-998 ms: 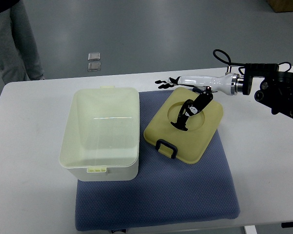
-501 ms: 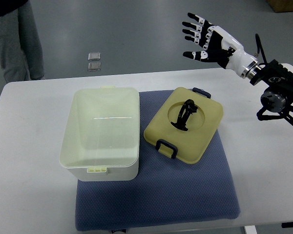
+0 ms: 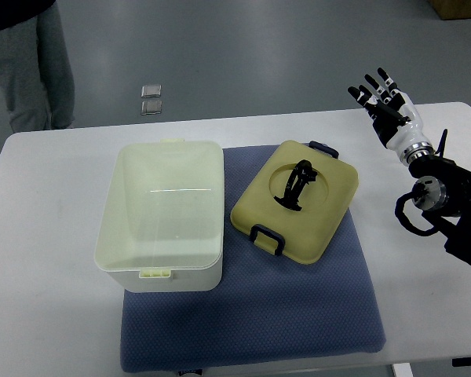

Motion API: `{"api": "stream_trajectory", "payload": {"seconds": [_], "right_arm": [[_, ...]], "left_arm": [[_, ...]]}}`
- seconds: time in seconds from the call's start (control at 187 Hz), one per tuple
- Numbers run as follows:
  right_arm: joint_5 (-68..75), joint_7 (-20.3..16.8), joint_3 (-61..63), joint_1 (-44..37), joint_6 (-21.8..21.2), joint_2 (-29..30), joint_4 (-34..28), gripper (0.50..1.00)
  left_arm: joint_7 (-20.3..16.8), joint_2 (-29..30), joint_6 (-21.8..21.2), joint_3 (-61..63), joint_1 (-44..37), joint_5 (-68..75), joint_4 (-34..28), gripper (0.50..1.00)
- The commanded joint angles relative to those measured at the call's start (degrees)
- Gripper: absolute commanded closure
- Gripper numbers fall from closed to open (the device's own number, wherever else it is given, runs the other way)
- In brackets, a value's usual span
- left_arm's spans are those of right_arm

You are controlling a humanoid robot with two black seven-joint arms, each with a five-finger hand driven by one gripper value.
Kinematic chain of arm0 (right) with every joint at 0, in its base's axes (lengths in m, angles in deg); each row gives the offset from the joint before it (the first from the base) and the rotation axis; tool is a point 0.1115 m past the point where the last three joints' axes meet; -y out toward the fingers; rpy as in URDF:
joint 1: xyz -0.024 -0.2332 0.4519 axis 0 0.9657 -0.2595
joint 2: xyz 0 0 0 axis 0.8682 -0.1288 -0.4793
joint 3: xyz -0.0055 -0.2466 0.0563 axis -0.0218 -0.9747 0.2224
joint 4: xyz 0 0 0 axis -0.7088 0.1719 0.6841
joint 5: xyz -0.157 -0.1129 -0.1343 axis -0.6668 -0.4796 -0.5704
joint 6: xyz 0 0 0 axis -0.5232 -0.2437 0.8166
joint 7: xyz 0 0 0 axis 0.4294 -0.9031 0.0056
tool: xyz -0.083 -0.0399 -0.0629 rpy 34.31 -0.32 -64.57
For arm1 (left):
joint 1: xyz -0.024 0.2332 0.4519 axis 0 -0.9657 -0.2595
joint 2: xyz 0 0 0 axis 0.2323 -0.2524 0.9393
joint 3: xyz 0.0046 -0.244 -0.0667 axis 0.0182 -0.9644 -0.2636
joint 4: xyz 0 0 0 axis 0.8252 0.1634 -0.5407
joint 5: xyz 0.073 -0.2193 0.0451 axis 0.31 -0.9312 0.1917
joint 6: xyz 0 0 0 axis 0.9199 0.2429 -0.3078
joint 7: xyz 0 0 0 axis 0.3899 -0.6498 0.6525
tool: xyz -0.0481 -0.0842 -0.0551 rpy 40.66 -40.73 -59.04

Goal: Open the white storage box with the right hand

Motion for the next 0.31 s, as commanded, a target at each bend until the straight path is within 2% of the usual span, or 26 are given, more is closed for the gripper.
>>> {"api": "stream_trajectory", "payload": {"seconds": [0.0, 0.309], "right_arm": [[0.8, 0.0, 0.2, 0.3, 0.4, 2.1, 0.1, 0.574], [0.2, 2.6, 0.3, 0.7, 0.4, 4.1, 2.4, 0.572]], "left_arm": [[0.0, 0.0, 0.0, 0.0, 0.0, 0.0, 0.0, 0.5], [0.0, 0.0, 0.0, 0.0, 0.0, 0.0, 0.0, 0.5]]}}
